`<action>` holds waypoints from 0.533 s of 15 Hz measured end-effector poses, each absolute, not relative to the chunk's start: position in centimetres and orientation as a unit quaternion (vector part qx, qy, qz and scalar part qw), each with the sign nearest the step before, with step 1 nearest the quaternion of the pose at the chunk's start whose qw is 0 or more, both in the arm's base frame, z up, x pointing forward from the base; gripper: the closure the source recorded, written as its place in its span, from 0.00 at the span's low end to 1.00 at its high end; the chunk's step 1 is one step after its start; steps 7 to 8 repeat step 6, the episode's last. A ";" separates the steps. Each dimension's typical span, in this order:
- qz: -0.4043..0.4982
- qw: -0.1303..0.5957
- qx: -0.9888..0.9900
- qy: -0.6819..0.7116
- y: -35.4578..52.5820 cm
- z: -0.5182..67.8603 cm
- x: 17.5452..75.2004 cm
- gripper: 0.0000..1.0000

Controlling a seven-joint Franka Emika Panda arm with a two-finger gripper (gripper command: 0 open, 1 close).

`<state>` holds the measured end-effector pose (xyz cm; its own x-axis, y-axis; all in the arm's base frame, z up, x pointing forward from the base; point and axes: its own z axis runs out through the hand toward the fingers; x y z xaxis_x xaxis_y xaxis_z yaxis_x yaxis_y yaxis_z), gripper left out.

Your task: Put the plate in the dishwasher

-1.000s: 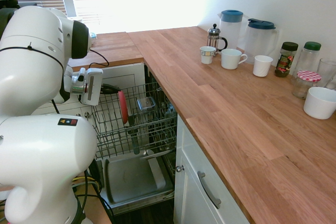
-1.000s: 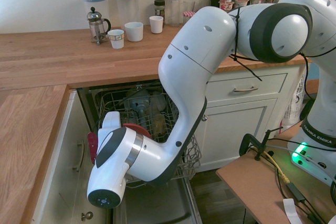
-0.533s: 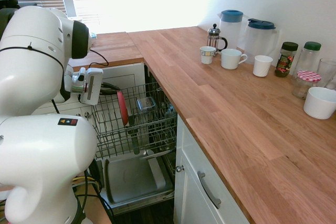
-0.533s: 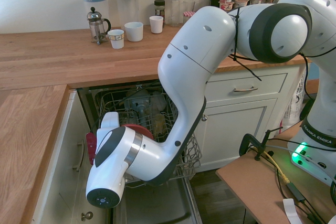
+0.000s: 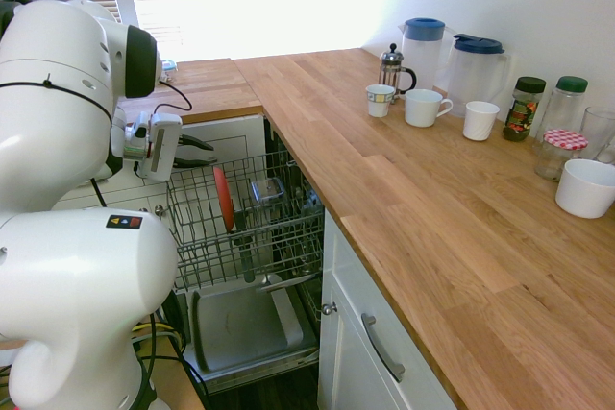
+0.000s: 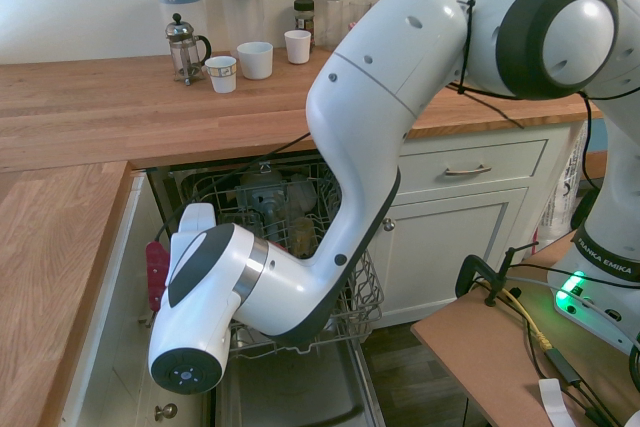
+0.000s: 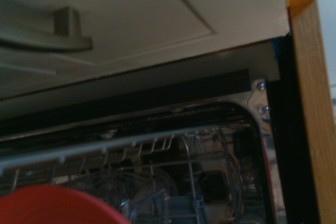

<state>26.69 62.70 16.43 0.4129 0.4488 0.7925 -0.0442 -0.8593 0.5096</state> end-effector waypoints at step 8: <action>0.512 0.184 0.834 0.096 60.1 24.2 25.5 0.00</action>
